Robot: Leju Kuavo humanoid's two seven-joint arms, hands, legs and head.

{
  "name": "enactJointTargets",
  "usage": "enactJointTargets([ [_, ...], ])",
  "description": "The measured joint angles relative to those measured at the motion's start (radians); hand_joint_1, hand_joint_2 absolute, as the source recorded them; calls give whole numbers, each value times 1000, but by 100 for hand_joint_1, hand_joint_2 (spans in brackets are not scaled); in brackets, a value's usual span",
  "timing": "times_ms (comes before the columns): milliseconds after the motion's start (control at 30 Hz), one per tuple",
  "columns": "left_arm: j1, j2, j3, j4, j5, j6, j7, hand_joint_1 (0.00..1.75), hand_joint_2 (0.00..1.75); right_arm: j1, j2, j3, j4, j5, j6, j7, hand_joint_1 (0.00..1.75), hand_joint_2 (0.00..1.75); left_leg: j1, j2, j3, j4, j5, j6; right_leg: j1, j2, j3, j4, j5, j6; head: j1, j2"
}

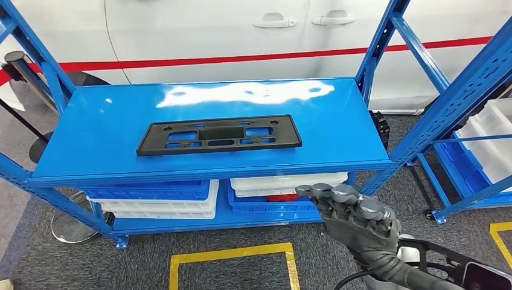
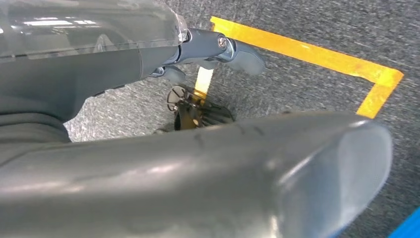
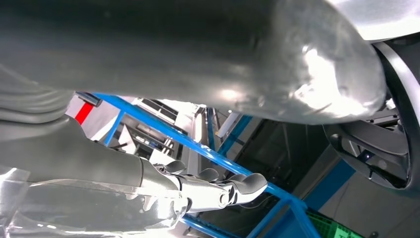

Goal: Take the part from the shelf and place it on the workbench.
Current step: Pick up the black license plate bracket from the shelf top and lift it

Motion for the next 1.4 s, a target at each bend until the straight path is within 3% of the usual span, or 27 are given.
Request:
enactJointTargets([
  [33,0,0,2,0,1,-1,0,0,0,1,0,-2,0,2,1,0,0,0,0,0,6,0,-5,-1,-1,0,-18,13,10,1,0,0],
  [67,1,0,4,0,2,-2,-1,0,0,2,0,-3,1,3,1,0,0,0,0,-1,14,0,-12,-2,-1,0,-18,-11,39,-1,0,0],
  [133,3,-1,7,0,4,-5,-3,0,0,2,0,-6,1,7,3,0,0,0,0,-1,34,-1,-27,-8,0,-2,26,-133,126,-10,0,0],
  [167,3,-2,8,0,4,-7,-4,0,0,1,0,-8,1,8,3,0,0,0,0,-2,41,-1,-33,-12,3,-3,47,-191,146,-15,0,0],
  [233,0,-2,12,0,5,-9,-8,0,0,1,0,-11,1,10,5,0,0,0,-2,-1,48,-1,-42,-23,10,-6,67,-246,152,-27,1,0],
  [333,-1,-2,16,0,6,-9,-13,0,0,1,0,-15,0,12,11,-1,0,0,-2,0,59,17,-56,-40,8,-3,86,-261,147,-44,2,0],
  [400,-3,-2,20,0,6,-10,-14,0,0,-1,0,-16,0,11,17,-2,0,0,0,-1,24,94,-83,-47,6,-4,107,-267,139,-54,1,0],
  [467,-2,-2,23,0,6,-11,-15,0,0,-2,0,-17,0,11,20,-4,0,0,2,-2,-56,221,-126,-52,7,-5,120,-268,127,-60,0,0],
  [533,1,-3,26,0,6,-11,-15,0,0,-1,0,-18,0,11,21,-5,0,0,3,-2,-121,291,-146,-54,9,-2,135,-268,113,-62,1,0],
  [567,3,-3,28,0,6,-11,-15,0,0,0,0,-18,0,11,21,-6,0,0,3,-2,-130,277,-127,-54,9,-1,145,-267,105,-61,1,0],
  [633,5,-3,30,0,6,-11,-15,0,0,0,0,-20,0,9,26,-6,0,0,3,-2,-108,162,-30,-49,9,2,170,-267,87,-57,1,0],
  [700,4,-3,32,0,6,-10,-16,0,0,0,0,-24,1,7,35,-6,0,0,-3,-1,-80,56,34,-40,9,2,186,-264,70,-47,2,0],
  [767,4,-3,32,1,4,-10,-17,0,0,0,0,-30,1,8,40,-7,0,0,-9,-1,-72,32,37,-29,8,1,188,-261,60,-36,4,0],
  [867,2,-4,32,1,0,-9,-18,0,0,1,0,-33,0,17,41,-8,0,0,-4,-1,-60,20,39,-15,8,-1,185,-243,39,-19,5,0],
  [933,1,-5,33,1,-2,-9,-18,0,0,2,0,-35,0,24,41,-9,0,0,-2,-1,-51,13,36,-7,4,-1,138,-155,-2,-8,8,0],
  [1000,0,-5,33,1,-4,-9,-18,0,0,5,0,-38,0,28,41,-9,0,0,-2,-2,-47,13,29,-2,0,-1,54,-27,-39,-1,8,0],
  [1033,-1,-5,33,1,-4,-9,-18,0,0,7,0,-39,0,28,41,-9,0,0,-3,-2,-43,13,25,-1,-2,-2,22,10,-37,1,8,0],
  [1067,-1,-5,33,1,-5,-9,-18,0,0,7,0,-39,0,29,41,-9,0,0,-3,-3,-36,13,20,-2,-2,-2,7,11,-13,1,8,0],
  [1133,0,-6,33,1,-6,-8,-17,0,0,8,0,-39,1,29,39,-9,0,0,-3,-3,-19,13,9,-5,-2,-2,34,-89,76,-4,8,0],
  [1200,-1,-7,33,1,-8,-8,-16,0,0,10,0,-39,1,32,35,-9,0,0,-4,-4,-9,13,-2,-12,3,-2,78,-203,133,-15,8,0],
  [1233,-3,-7,33,1,-10,-7,-16,0,0,12,0,-39,2,35,33,-9,0,0,-4,-4,-9,13,-4,-17,7,-3,89,-233,139,-21,8,0],
  [1333,-7,-7,34,1,-16,-7,-17,0,0,23,0,-38,20,57,4,7,0,0,-4,-4,-8,12,-10,-34,8,-1,96,-255,133,-36,7,0],
  [1400,-7,-7,34,1,-26,-9,-22,0,0,11,-1,-22,79,88,-58,76,0,87,-3,-4,-18,47,-35,-44,4,-2,105,-268,135,-46,7,0],
])
